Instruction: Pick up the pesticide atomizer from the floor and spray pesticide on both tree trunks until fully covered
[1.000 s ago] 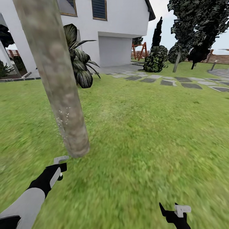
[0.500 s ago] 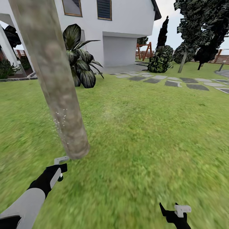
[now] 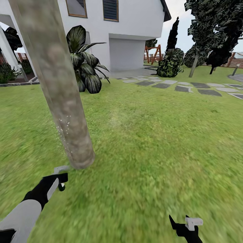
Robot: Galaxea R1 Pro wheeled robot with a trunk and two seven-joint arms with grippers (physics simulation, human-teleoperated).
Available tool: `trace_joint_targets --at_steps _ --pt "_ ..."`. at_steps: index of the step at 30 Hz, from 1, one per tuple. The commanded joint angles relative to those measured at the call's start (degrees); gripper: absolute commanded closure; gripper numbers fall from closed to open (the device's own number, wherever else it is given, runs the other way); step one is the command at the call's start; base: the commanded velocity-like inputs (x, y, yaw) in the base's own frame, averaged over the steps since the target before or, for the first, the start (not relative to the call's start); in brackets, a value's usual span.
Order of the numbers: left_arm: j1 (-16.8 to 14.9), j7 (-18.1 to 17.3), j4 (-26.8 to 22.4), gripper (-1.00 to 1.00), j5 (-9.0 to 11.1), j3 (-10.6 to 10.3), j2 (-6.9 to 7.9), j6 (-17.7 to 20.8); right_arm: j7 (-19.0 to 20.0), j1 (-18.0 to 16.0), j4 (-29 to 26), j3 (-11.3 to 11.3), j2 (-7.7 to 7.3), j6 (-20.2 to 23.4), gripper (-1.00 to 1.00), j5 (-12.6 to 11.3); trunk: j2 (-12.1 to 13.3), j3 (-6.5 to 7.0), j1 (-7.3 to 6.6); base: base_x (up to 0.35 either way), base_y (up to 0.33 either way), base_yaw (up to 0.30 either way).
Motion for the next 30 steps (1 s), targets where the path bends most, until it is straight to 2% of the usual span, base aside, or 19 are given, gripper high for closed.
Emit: trace_joint_targets --at_steps 1,4,8,30 --pt "-0.02 -0.03 -0.04 1.0 -0.22 -0.71 -0.91 0.12 0.0 0.0 0.0 0.0 0.0 0.0 -1.0 0.01 0.0 0.0 0.0 0.0 0.0 0.0" --pt "-0.04 0.15 -0.4 1.0 -0.2 -2.11 -1.73 0.26 0.0 0.0 0.0 0.0 0.0 0.0 -1.0 0.02 0.0 0.0 0.0 0.0 0.0 0.0" --pt "-0.04 0.13 -0.56 1.0 -0.35 -2.42 -1.65 0.28 0.0 0.0 0.0 0.0 0.0 0.0 -1.0 0.02 0.0 0.0 0.0 0.0 -0.017 0.0" --pt "-0.02 0.2 0.08 1.0 -0.32 -2.15 -1.05 0.36 0.0 0.0 0.0 0.0 0.0 0.0 -1.0 0.02 0.0 0.0 0.0 0.0 -0.266 0.0"
